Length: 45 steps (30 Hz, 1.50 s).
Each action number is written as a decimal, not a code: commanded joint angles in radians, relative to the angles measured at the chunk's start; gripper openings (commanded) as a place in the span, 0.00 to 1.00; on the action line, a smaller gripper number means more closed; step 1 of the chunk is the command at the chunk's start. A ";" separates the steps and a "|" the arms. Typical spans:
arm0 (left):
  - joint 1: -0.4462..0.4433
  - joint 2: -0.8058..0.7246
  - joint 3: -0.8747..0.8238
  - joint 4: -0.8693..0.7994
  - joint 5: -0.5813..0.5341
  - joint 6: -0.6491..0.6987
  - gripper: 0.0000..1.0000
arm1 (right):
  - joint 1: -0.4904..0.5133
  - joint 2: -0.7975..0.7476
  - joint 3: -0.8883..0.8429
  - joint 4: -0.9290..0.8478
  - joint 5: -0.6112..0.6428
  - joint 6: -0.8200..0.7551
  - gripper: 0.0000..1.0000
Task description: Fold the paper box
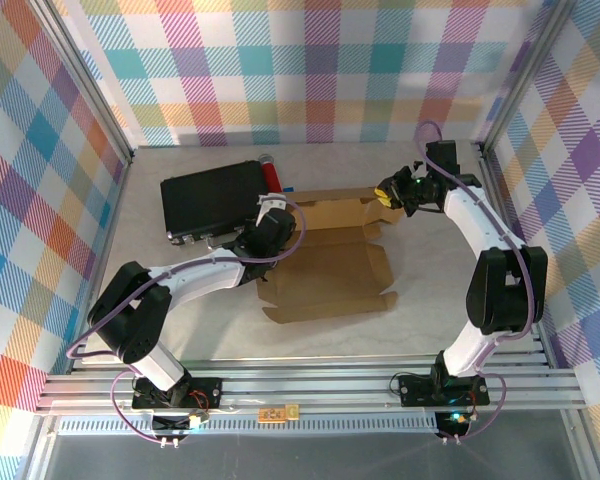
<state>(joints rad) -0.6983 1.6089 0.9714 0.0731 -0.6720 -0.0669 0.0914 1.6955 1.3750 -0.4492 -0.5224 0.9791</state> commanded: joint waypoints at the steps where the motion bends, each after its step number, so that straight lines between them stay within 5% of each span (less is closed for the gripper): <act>1: 0.018 -0.022 0.024 -0.019 0.042 -0.026 0.00 | 0.004 -0.001 -0.013 0.047 -0.019 0.051 0.06; 4: 0.035 -0.042 0.023 -0.032 0.082 -0.058 0.00 | -0.007 -0.019 -0.020 0.084 -0.022 0.102 0.05; 10: 0.086 -0.106 0.041 -0.104 0.188 -0.127 0.00 | -0.043 -0.132 -0.056 0.140 0.047 0.120 0.52; 15: 0.128 -0.139 0.080 -0.193 0.272 -0.147 0.00 | -0.059 -0.244 -0.248 0.166 0.109 0.022 0.60; 21: 0.152 -0.136 0.134 -0.297 0.303 -0.168 0.00 | -0.044 -0.232 -0.447 0.300 0.089 -0.079 0.54; 33: 0.163 -0.115 0.189 -0.380 0.322 -0.175 0.00 | 0.031 -0.048 -0.333 0.233 0.154 -0.227 0.43; 40: 0.166 -0.100 0.208 -0.408 0.322 -0.181 0.00 | 0.095 -0.068 -0.259 0.168 0.222 -0.291 0.09; 45: 0.168 -0.081 0.234 -0.438 0.303 -0.212 0.00 | 0.208 -0.104 -0.202 0.043 0.412 -0.352 0.00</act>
<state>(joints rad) -0.5392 1.5169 1.1625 -0.3435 -0.3695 -0.2451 0.2451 1.6367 1.1328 -0.3222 -0.2169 0.6907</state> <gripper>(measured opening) 0.076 0.068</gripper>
